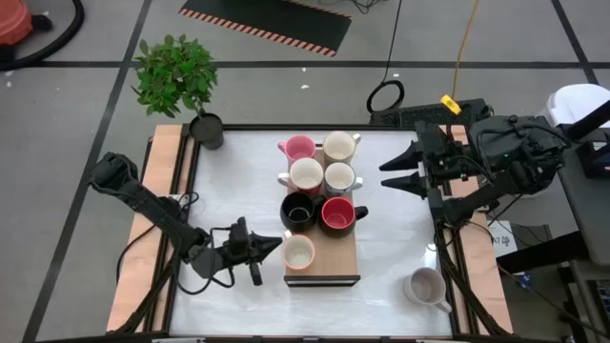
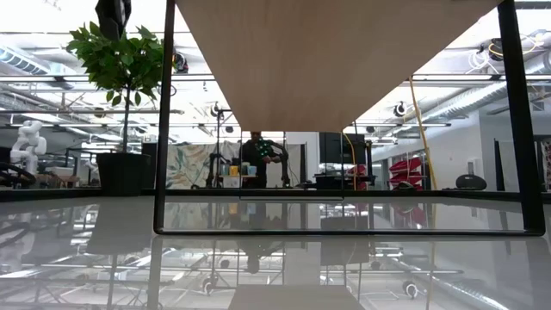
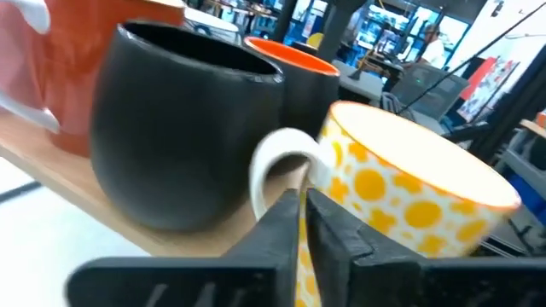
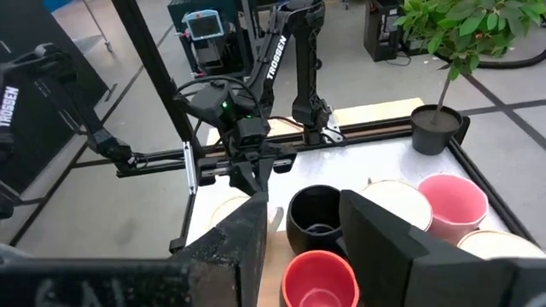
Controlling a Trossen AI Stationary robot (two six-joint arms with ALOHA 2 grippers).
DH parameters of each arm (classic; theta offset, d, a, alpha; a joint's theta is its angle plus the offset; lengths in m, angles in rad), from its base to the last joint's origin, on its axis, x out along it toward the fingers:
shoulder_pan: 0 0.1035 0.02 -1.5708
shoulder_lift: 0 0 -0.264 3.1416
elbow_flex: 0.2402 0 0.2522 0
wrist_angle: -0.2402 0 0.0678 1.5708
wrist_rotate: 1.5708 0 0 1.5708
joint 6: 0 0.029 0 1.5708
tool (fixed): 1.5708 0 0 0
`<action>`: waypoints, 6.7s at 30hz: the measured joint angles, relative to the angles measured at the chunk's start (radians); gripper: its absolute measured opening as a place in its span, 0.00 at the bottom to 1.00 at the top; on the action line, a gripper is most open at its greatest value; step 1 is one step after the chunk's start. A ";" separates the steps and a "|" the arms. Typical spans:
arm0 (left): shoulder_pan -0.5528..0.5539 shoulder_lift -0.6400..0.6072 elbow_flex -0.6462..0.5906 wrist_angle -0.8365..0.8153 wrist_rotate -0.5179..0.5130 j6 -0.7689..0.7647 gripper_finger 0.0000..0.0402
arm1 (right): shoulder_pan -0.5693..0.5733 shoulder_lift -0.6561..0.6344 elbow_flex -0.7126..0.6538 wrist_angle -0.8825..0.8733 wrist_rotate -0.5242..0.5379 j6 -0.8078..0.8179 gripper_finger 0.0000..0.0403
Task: Place coffee mugs
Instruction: Put the yellow mug on the shelf, then put the gray mug on the shelf
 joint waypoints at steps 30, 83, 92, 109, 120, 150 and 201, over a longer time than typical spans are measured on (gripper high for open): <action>-0.091 -0.430 0.000 -0.428 0.055 -0.232 0.15 | 0.328 0.034 -0.354 -0.183 -0.153 0.897 0.34; 0.030 -0.722 0.000 -0.852 0.230 -0.225 0.15 | 0.801 0.032 -1.241 0.321 -0.574 1.654 0.62; 0.114 -0.722 0.000 -0.808 0.229 -0.217 0.15 | 0.804 0.032 -1.251 0.331 -0.573 1.614 0.61; 0.143 -0.721 0.000 -0.795 0.229 -0.192 0.15 | 0.807 0.032 -1.280 0.282 -0.570 1.425 0.28; 0.143 -0.721 0.000 -0.797 0.228 -0.136 0.15 | 0.797 0.018 -1.261 0.350 -0.551 1.481 0.10; 0.143 -0.721 0.000 -0.876 0.228 -0.131 0.15 | 0.446 0.044 -0.645 -0.145 -0.382 1.201 0.11; 0.143 -0.722 -0.001 -0.907 0.231 -0.144 0.15 | 0.217 0.402 -0.282 -0.282 -0.267 0.617 0.15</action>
